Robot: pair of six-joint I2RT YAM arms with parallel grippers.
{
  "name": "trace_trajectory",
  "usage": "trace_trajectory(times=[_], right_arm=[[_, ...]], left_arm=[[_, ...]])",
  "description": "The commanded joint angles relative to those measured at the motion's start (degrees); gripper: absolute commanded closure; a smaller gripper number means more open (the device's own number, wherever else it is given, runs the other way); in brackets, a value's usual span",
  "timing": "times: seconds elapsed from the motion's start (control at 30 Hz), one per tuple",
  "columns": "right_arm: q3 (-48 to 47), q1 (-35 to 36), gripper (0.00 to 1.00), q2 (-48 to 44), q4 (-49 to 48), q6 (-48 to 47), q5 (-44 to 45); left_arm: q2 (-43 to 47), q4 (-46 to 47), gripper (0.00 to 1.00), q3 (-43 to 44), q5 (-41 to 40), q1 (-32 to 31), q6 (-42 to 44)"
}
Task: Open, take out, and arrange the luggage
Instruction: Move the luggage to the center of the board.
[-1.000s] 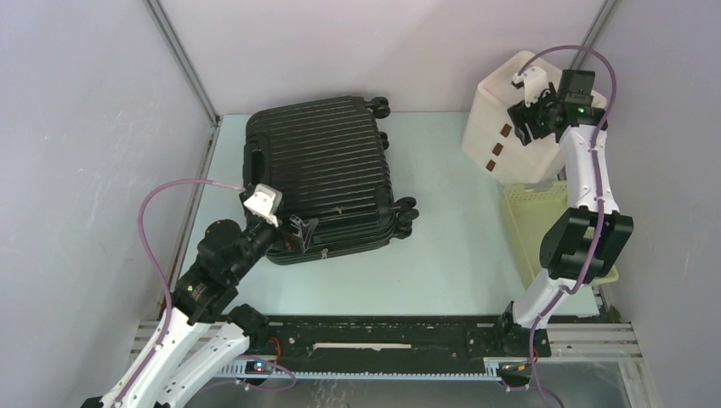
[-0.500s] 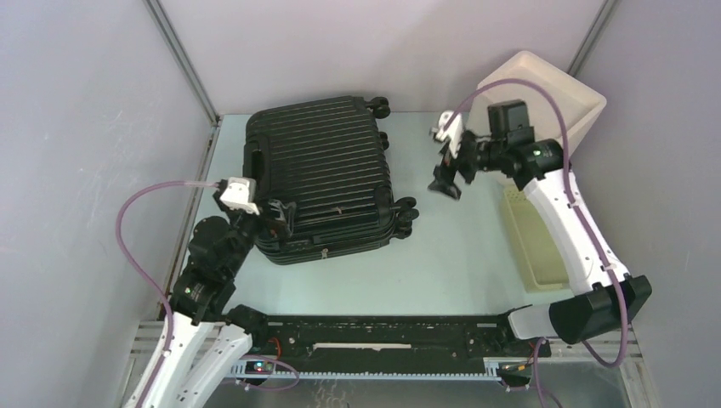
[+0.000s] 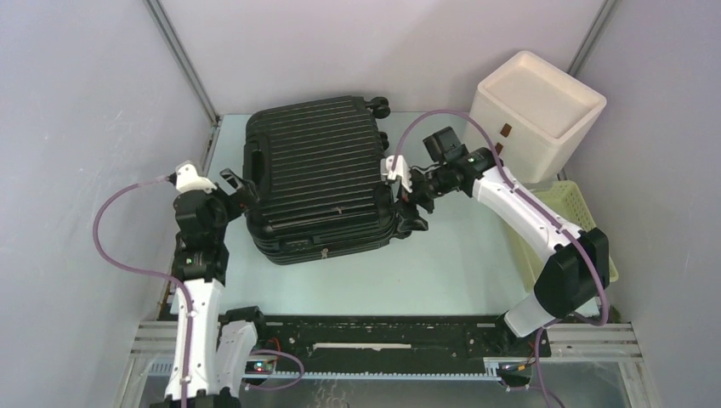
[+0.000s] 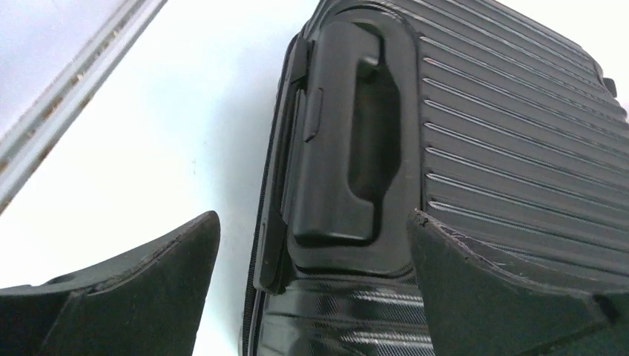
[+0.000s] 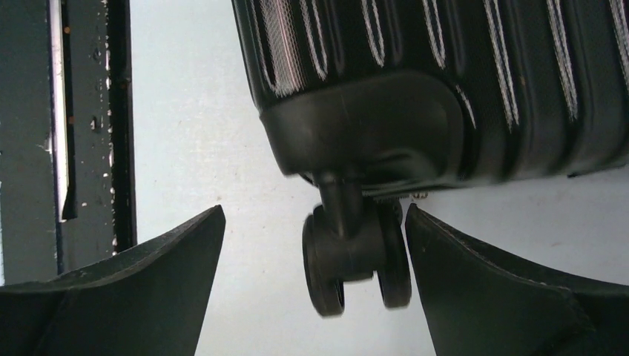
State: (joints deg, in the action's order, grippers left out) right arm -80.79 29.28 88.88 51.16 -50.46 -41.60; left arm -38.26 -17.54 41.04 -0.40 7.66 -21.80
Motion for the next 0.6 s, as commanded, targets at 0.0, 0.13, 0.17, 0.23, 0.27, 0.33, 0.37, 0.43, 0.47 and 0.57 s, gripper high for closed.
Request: trace_trajectory(times=[0.0, 0.13, 0.17, 0.23, 0.27, 0.33, 0.37, 0.43, 0.47, 0.57], right_arm=[[0.7, 4.1, 0.0, 0.5, -5.9, 3.1, 6.1], [1.8, 6.4, 0.09, 2.4, -6.3, 2.8, 7.1], [1.8, 6.9, 0.12, 2.8, -5.7, 2.5, 7.0], [2.2, 7.4, 0.18, 3.3, -5.1, 2.1, 6.5], [2.4, 7.5, 0.22, 3.2, -4.8, 1.9, 6.3], [2.5, 7.5, 0.3, 3.1, -4.4, 1.9, 6.5], [2.7, 7.3, 0.35, 3.0, -4.1, 1.9, 6.5], [3.2, 6.8, 0.46, 2.3, -3.7, 1.9, 6.4], [3.4, 6.4, 0.5, 1.9, -3.4, 1.8, 6.5], [5.2, 5.0, 0.6, -0.2, -1.2, -0.8, 6.3]], left_arm=[[-3.4, 4.6, 0.0, -0.8, 7.1, 3.8, -5.8], [-7.3, 3.9, 0.07, -1.2, 10.4, 3.9, -5.8], [-8.2, 3.7, 0.13, -1.2, 10.9, 3.8, -5.8], [-10.2, 2.7, 0.23, -1.0, 10.6, 3.8, -6.4], [-10.8, 2.3, 0.26, -0.9, 10.7, 3.8, -6.4], [-12.7, 1.9, 0.35, -0.7, 11.3, 3.8, -6.5], [-13.7, 1.8, 0.4, -0.6, 12.3, 3.8, -6.5], [-15.6, 1.7, 0.47, -0.3, 15.2, 3.7, -6.1], [-16.8, 1.7, 0.51, 0.0, 16.4, 3.3, -6.0], [-20.0, 1.1, 0.57, 1.2, 19.4, 0.5, -5.4]])
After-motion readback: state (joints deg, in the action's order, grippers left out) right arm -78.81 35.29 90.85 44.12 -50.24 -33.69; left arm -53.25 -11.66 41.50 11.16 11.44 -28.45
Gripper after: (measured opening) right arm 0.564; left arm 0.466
